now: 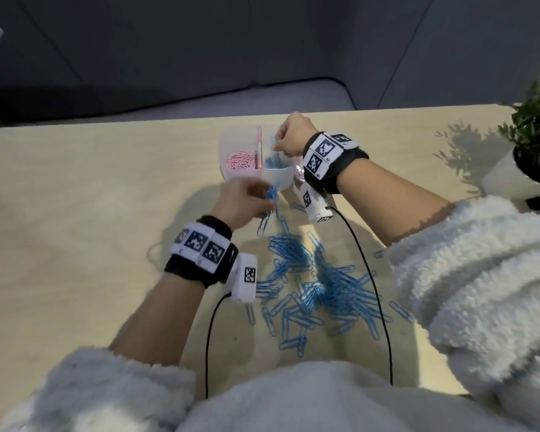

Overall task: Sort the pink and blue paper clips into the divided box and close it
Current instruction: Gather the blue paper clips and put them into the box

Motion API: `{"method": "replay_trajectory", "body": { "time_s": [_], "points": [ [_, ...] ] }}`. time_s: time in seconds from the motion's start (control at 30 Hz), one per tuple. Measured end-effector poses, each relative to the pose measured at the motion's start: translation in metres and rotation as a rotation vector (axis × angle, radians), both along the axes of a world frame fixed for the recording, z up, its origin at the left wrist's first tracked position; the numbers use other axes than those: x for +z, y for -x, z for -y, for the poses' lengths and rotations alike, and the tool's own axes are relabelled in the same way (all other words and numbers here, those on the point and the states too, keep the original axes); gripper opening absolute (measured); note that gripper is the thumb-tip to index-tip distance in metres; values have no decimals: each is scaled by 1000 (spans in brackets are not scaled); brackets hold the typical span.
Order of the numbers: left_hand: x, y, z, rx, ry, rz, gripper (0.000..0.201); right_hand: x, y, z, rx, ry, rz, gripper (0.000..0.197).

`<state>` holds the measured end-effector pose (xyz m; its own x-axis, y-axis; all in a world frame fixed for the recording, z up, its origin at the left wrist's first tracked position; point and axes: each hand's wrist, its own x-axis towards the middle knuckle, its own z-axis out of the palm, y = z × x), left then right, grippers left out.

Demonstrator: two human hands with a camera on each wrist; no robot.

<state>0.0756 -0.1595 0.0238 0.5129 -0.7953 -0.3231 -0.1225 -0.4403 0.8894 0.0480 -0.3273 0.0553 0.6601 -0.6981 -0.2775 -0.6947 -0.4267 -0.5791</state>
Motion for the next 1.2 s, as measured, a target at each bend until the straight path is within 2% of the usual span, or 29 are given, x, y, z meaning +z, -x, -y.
{"method": "replay_trajectory", "body": {
  "time_s": [0.1,0.17,0.23,0.33,0.4,0.47,0.57,0.67,0.73,0.8,0.9,0.93,0.97,1.03,1.13,1.2],
  "points": [
    [15,-14,35,120,55,-1,24,5,11,4,-46,-33,122,17],
    [22,-23,58,213,79,-33,25,5,21,8,-112,-91,240,14],
    [20,-33,79,244,21,47,20,5,32,10,-170,-179,321,15],
    [15,-42,100,224,-157,252,7,4,49,10,-259,-253,428,19],
    [14,-40,107,174,-219,359,9,-2,64,9,-282,-271,437,19],
    [14,-39,111,144,-239,390,21,-14,84,7,-282,-285,402,19],
    [20,-31,97,121,-119,394,26,-34,121,9,-240,-191,258,23],
    [15,-16,61,-45,13,467,25,-52,175,12,-237,24,-66,18],
    [6,-3,33,-246,-75,518,21,-64,217,11,-264,90,-308,24],
    [-9,8,11,-415,-166,521,34,-73,247,4,-293,64,-429,26],
    [-32,24,-5,-599,-234,542,73,-81,253,-15,-349,41,-324,21],
    [-38,29,-7,-644,-264,578,78,-81,246,-24,-343,40,-258,18],
    [-42,35,-9,-668,-286,621,78,-80,237,-33,-316,33,-196,15],
    [-49,45,-13,-669,-288,673,64,-83,216,-50,-241,-5,-104,12],
    [-54,54,-19,-679,-278,670,44,-88,191,-67,-45,-103,-80,11],
    [-54,49,-24,-679,-264,736,38,-84,174,-65,64,-151,-51,11]
  ]
}}
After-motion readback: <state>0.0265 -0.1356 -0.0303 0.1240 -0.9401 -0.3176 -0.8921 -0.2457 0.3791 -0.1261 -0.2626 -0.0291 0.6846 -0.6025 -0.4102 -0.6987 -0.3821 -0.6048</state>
